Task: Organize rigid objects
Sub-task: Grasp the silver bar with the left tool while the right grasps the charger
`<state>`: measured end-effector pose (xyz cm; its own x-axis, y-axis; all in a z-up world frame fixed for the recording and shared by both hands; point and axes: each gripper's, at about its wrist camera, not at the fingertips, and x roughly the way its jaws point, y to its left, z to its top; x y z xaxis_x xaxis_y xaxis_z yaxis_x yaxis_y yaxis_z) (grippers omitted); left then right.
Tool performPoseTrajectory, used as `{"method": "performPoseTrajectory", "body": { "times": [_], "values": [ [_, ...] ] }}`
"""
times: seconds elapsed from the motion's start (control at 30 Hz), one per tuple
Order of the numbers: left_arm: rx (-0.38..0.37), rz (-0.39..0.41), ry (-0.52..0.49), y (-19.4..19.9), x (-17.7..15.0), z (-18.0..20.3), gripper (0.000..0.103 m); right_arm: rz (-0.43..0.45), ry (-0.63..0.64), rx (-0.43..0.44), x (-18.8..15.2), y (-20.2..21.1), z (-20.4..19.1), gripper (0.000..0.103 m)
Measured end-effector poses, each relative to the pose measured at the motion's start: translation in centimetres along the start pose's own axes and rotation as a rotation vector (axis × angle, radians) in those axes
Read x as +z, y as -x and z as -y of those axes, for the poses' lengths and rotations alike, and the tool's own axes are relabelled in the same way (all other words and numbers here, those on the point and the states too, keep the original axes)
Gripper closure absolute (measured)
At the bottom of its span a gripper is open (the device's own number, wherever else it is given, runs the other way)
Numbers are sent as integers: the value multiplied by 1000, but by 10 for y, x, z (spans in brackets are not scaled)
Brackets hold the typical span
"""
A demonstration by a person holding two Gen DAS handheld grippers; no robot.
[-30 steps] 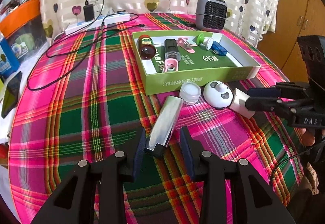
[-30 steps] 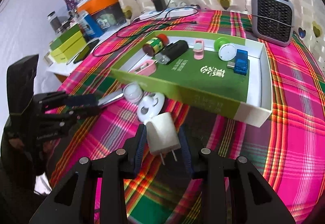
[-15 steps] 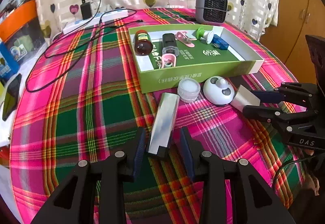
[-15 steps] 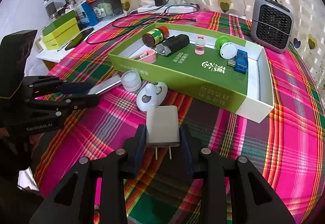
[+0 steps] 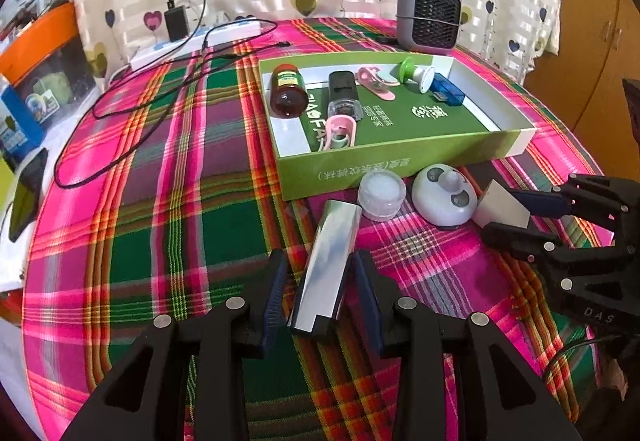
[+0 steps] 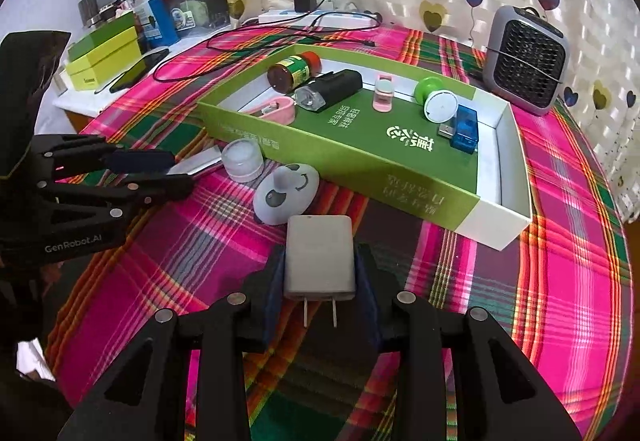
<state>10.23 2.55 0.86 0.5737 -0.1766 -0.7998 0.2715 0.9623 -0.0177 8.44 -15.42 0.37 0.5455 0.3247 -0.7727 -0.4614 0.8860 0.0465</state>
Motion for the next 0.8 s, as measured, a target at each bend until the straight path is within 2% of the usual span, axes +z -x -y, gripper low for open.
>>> {"method": "performPoseTrajectory", "body": {
  "times": [0.8],
  "values": [
    [7, 11, 15, 0, -1, 0, 70, 1, -23, -16, 1, -1, -2, 67]
  ]
}}
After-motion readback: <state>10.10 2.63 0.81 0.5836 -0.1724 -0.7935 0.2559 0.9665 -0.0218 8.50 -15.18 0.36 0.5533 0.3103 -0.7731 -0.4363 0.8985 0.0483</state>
